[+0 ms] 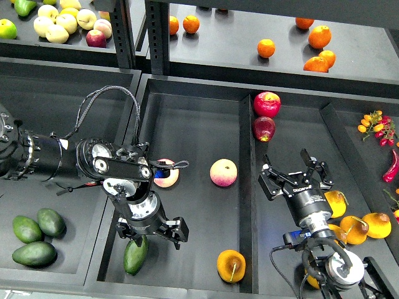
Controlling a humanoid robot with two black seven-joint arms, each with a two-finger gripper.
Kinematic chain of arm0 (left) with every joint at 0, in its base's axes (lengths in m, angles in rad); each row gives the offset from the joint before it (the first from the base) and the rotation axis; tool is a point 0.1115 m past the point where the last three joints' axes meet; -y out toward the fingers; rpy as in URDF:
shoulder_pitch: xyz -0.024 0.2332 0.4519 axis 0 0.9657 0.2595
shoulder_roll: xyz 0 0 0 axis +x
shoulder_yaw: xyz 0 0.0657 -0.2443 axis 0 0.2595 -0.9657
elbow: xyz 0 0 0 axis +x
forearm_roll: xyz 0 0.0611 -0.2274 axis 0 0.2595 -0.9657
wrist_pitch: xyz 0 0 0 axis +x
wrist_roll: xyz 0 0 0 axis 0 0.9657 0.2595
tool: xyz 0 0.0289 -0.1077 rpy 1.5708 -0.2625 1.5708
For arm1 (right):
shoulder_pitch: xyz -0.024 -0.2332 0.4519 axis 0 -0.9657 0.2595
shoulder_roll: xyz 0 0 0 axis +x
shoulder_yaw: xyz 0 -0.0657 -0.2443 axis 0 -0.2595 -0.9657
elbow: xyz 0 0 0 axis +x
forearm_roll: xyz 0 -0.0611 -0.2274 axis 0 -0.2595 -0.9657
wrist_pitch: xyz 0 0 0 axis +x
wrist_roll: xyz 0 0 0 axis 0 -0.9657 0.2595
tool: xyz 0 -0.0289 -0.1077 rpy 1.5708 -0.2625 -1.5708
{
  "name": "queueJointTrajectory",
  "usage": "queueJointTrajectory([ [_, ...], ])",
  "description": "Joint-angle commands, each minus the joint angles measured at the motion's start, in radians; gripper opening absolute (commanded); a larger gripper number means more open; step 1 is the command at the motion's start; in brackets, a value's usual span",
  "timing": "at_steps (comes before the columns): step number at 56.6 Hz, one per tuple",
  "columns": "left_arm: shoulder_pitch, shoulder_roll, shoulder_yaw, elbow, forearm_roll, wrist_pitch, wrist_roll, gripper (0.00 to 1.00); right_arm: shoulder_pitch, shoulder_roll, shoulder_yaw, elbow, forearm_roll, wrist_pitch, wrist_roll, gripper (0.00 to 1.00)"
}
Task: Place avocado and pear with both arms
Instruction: 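Rotate and lower the left gripper onto the dark green avocado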
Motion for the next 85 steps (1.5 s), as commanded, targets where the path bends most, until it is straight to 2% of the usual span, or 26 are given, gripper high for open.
queueJointTrajectory([
  [1, 0.025, -0.001, 0.01, 0.031, -0.006, 0.0, 0.0, 0.99, 0.0, 0.0, -0.003, 0.0, 0.0, 0.0, 0.0, 1.0],
  [15, 0.096, -0.001, 0.001, 0.114, -0.003, 0.0, 0.0, 0.99, 0.0, 0.0, -0.006, 0.003, -0.002, 0.002, 0.0, 1.0],
  [85, 0.176, -0.001, 0.004, 0.209, 0.095, 0.0, 0.0, 0.99, -0.002, 0.0, -0.035, 0.005, -0.002, 0.002, 0.0, 1.0],
])
